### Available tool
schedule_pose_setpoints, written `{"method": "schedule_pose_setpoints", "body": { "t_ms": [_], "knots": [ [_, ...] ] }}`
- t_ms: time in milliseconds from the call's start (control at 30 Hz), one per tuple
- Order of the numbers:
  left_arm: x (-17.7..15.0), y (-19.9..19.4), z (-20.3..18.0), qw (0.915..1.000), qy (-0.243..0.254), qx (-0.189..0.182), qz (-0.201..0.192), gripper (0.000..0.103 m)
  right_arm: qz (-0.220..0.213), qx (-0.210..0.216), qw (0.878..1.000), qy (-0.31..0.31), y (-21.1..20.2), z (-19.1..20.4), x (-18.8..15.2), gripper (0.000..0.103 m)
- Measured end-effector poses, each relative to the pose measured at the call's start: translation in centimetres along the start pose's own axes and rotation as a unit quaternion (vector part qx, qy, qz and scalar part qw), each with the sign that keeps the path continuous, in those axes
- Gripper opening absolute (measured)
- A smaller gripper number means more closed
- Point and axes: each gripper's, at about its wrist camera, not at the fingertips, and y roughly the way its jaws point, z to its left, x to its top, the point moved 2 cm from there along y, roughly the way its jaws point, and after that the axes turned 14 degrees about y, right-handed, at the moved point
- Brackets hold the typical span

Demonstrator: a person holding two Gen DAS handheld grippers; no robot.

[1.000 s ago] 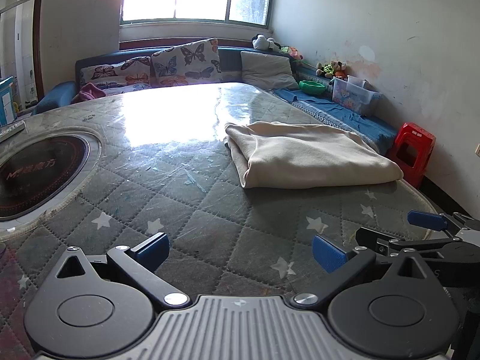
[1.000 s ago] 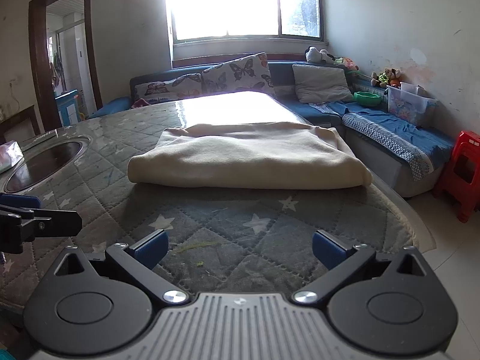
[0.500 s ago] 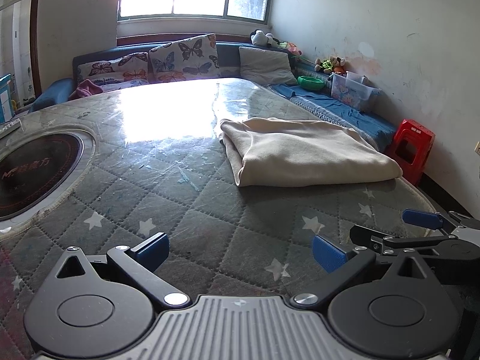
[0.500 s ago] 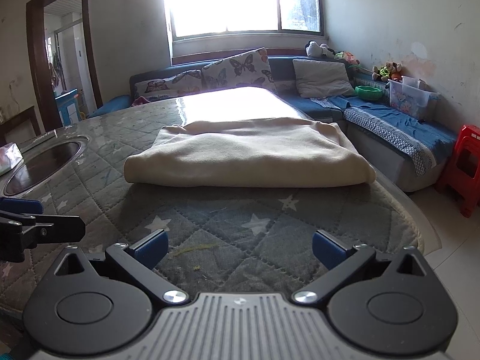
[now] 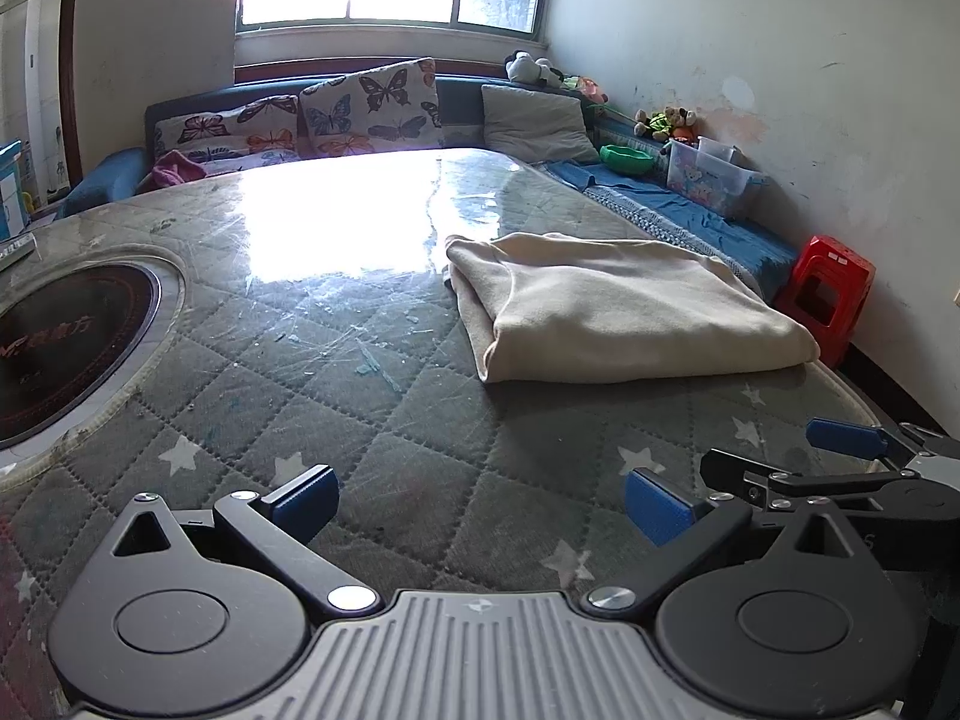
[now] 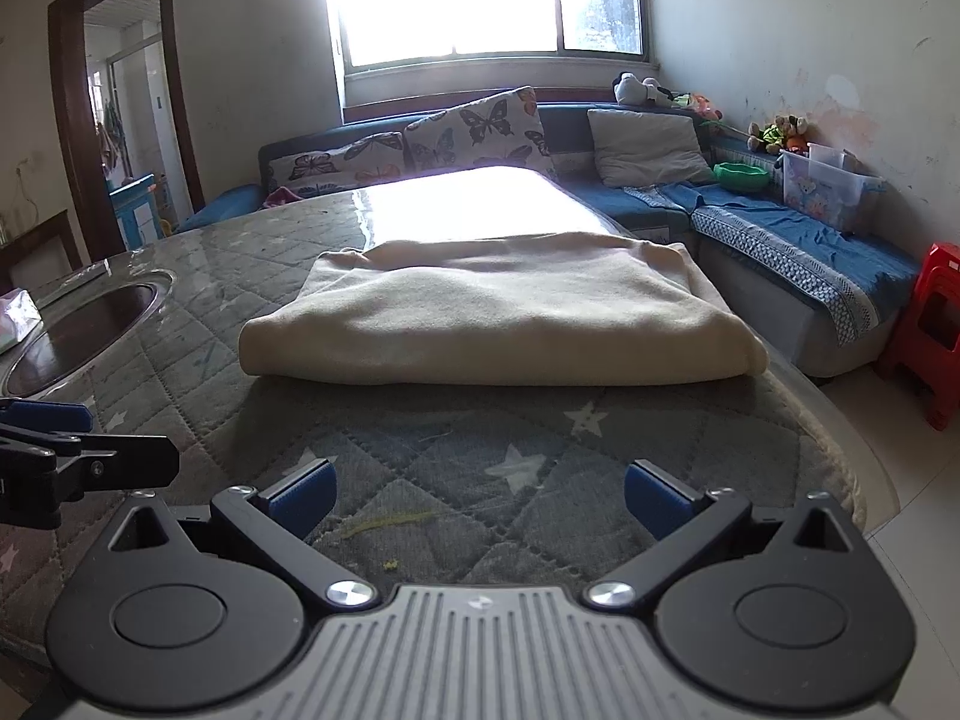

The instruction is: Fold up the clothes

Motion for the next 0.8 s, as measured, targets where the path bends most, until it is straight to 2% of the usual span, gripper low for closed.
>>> {"method": "schedule_pose_setpoints", "body": {
  "t_ms": [800],
  "knots": [
    [2.6, 2.6, 1.0, 0.9998, 0.002, 0.003, 0.021, 0.103, 0.014, -0.008, 1.000, 0.018, 2.9, -0.7, 2.6, 0.103]
  ]
}}
